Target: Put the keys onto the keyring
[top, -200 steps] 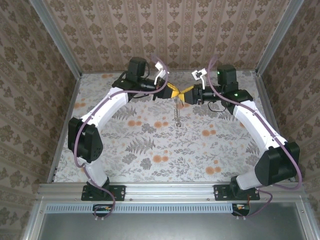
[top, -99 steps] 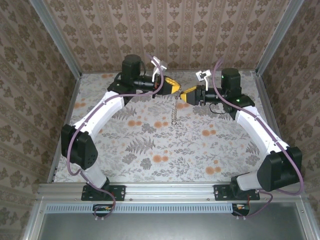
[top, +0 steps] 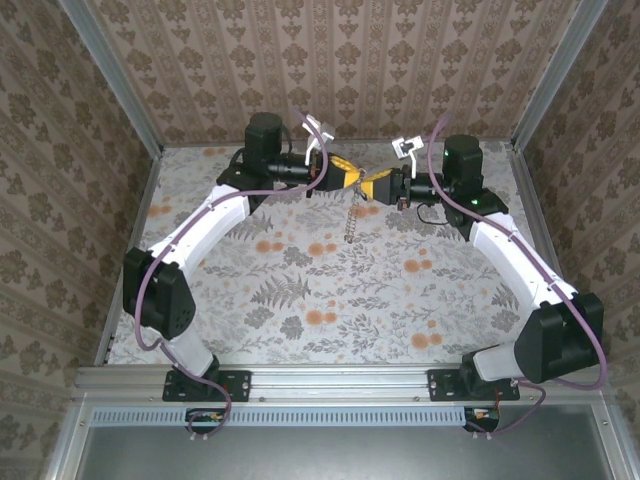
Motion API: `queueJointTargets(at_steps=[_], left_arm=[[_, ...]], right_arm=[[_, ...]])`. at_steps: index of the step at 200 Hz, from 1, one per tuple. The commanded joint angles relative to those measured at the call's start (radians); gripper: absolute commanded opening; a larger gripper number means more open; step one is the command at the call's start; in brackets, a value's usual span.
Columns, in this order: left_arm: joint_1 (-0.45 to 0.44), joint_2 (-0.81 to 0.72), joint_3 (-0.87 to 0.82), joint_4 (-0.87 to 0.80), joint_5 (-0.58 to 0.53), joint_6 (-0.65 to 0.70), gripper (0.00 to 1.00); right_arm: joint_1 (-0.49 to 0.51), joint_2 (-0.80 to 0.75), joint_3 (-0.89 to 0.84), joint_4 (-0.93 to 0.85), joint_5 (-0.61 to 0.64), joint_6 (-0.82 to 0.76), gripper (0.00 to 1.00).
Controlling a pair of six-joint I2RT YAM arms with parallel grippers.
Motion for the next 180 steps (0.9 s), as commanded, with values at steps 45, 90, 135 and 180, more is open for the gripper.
queueJointTargets(at_steps=[45,90,135,180], left_arm=[[0.000,-0.078,-0.044,0.155,-0.050,-0.077,0.00],[0.002,-0.105,-0.072,0.224,-0.080,-0.116,0.00],[0.017,-0.128,-0.103,0.274,-0.100,-0.143,0.00],[0.018,-0.127,-0.108,0.297,-0.095,-0.161,0.00]], right_arm=[[0.008,-0.017,-0.039,0.027,-0.031,0.011,0.00],[0.014,-0.017,-0.047,0.030,-0.038,0.013,0.00],[0.014,-0.029,-0.040,-0.043,-0.039,-0.045,0.00],[0.016,-0.016,-0.034,-0.009,-0.053,-0.012,0.00]])
